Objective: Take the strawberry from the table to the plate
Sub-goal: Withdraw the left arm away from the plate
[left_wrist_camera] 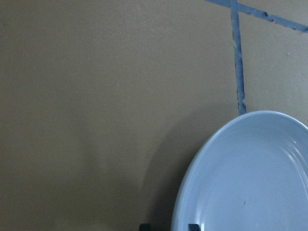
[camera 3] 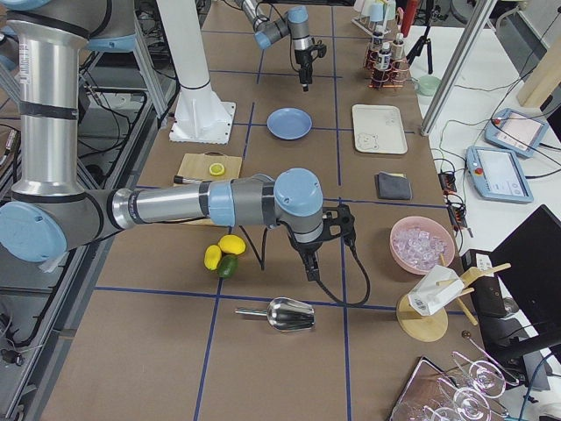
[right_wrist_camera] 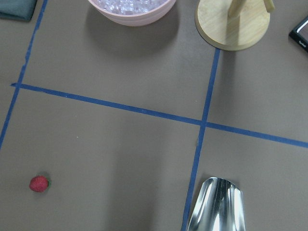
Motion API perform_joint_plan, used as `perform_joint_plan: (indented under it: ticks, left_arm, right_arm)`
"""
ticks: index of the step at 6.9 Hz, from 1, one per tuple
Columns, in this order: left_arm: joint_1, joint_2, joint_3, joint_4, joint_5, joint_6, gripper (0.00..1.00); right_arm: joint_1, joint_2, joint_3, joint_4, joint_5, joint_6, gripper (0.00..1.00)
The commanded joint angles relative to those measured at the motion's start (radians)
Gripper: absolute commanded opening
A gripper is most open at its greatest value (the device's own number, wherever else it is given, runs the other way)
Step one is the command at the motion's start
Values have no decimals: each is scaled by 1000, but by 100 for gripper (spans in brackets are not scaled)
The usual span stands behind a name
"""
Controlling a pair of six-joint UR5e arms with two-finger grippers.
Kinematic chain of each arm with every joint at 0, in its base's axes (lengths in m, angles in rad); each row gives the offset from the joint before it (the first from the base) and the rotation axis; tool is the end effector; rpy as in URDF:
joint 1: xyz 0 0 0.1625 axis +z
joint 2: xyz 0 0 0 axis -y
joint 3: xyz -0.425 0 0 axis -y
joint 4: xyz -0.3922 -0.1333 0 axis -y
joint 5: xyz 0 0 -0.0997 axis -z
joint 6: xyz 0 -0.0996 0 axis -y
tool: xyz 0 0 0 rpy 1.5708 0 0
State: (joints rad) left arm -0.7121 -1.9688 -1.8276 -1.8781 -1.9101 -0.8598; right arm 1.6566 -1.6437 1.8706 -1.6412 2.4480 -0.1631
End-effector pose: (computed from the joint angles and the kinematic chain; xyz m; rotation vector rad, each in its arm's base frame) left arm 0.3962 -0.4743 0.2873 0.3853 0.9256 0.1622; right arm 0.0959 -0.4530 0.5455 0.2540 -0.8510 -0.1408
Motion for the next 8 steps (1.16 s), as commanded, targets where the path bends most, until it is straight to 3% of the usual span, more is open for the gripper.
perform_joint_plan:
  ticks: [1,2,4,5,6,7,8]
  left_arm:
    - [-261,116,-35,106,-162,417,100]
    - [-411,183,-7,111,-178,691,100]
    - [-650,263,117,123,-356,829,100]
    - [-718,330,140,128,-356,949,100]
    - [-830,331,209,228,-357,1154,100]
    - [-881,318,211,420,-356,1264,100]
    - [-962,341,196,486,-363,1272,100]
  right_arm:
    - [-23,10,4,0,-1,-1,100]
    - [-65,19,8,20,-3,-12,100]
    - [-119,6,-1,128,-6,10,100]
    - [-127,1,-1,150,-6,17,100]
    - [-141,5,-1,152,-3,20,100]
    - [-156,13,-1,152,-4,42,100]
    - [-178,15,2,153,-4,71,100]
